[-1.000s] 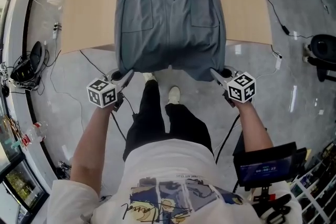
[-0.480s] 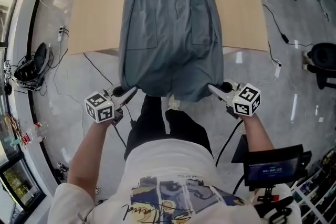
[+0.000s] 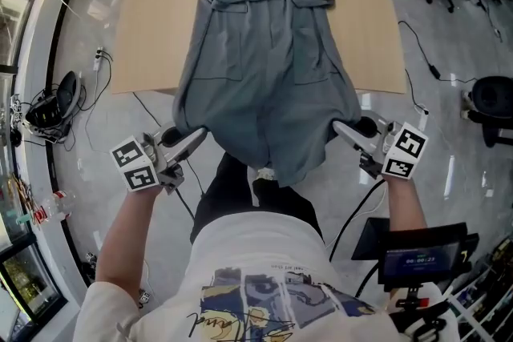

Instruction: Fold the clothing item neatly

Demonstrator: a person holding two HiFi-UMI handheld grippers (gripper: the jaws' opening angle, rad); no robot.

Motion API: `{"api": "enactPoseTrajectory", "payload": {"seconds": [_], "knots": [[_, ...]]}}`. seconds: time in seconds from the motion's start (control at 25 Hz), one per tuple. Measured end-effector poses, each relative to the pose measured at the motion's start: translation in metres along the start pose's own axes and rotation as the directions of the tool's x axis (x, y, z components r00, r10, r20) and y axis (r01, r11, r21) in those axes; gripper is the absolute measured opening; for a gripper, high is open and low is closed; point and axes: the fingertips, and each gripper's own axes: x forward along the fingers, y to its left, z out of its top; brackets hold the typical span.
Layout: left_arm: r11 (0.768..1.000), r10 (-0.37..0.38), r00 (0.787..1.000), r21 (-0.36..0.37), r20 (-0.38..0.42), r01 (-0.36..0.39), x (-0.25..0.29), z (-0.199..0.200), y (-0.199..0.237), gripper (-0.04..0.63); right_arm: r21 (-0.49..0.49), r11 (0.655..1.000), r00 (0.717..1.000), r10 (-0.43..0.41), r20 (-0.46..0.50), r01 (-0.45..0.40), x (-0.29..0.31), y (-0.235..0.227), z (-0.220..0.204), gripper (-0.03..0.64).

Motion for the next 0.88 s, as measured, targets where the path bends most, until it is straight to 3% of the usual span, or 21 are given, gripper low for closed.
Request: {"api": "enactPoseTrajectory", "payload": {"seconds": [0.28,0.52,0.88], "knots": [[0.996,-0.046,0.994,0.075,0.100,0.038,0.007,0.081,0.000,0.025,-0.098,0.995,0.998,0.003,0.068,0.003,0.004,-0.018,0.077,0.011],[0.990,-0.086,0.987,0.121,0.135,0.070,0.025,0.137,0.035,0.026,-0.145,0.989,0.995,-0.005,0.101,0.020,0.026,-0.060,0.124,0.011],[0.979,-0.141,0.975,0.170,0.171,0.112,0.026,0.221,0.063,0.025,-0.170,0.978,0.982,-0.096,0.163,0.124,0.037,-0.091,0.202,0.011]]}}
